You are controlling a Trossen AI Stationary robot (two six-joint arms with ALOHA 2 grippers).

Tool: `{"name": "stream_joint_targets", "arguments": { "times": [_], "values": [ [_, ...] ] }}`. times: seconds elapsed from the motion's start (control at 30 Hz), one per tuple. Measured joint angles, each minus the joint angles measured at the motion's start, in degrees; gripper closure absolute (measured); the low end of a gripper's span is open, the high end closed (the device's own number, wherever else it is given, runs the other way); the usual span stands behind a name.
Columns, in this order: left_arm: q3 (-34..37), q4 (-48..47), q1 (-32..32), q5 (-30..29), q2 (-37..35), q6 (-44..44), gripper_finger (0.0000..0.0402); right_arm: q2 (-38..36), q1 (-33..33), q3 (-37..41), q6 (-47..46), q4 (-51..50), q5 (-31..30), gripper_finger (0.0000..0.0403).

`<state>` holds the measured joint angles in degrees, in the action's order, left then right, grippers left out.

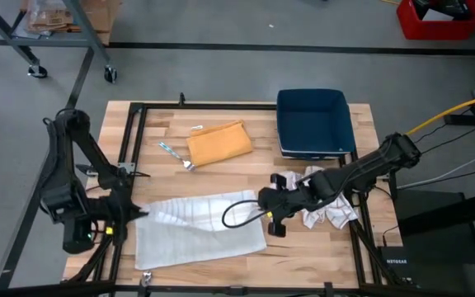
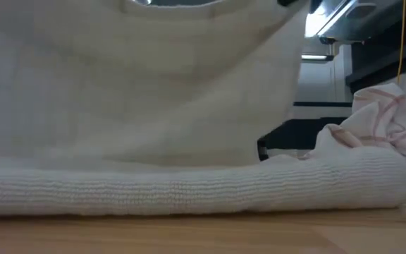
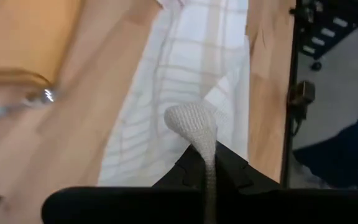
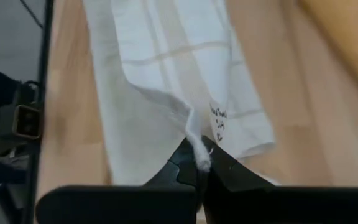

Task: Fold towel
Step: Fold the left white towel

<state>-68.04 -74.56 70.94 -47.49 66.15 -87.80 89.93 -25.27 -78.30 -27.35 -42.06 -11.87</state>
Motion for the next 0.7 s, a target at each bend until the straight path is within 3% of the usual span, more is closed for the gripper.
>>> {"name": "stream_joint_targets", "arguments": {
  "times": [0.3,0.57,0.7],
  "values": [
    [6.2,10.7,0.0,8.2,3.3,-0.9,0.0401,0.8,-3.9,5.5,-4.7,6.9,0.5,0.0398],
    [10.2,21.8,0.0,11.9,5.9,-0.7,0.0401,3.9,-6.3,7.0,-5.9,12.4,1.8,0.0398],
    [11.1,26.2,0.4,13.8,6.8,-0.7,0.0402,6.4,-6.7,6.9,-6.4,15.5,6.9,0.0398]
  ]
}}
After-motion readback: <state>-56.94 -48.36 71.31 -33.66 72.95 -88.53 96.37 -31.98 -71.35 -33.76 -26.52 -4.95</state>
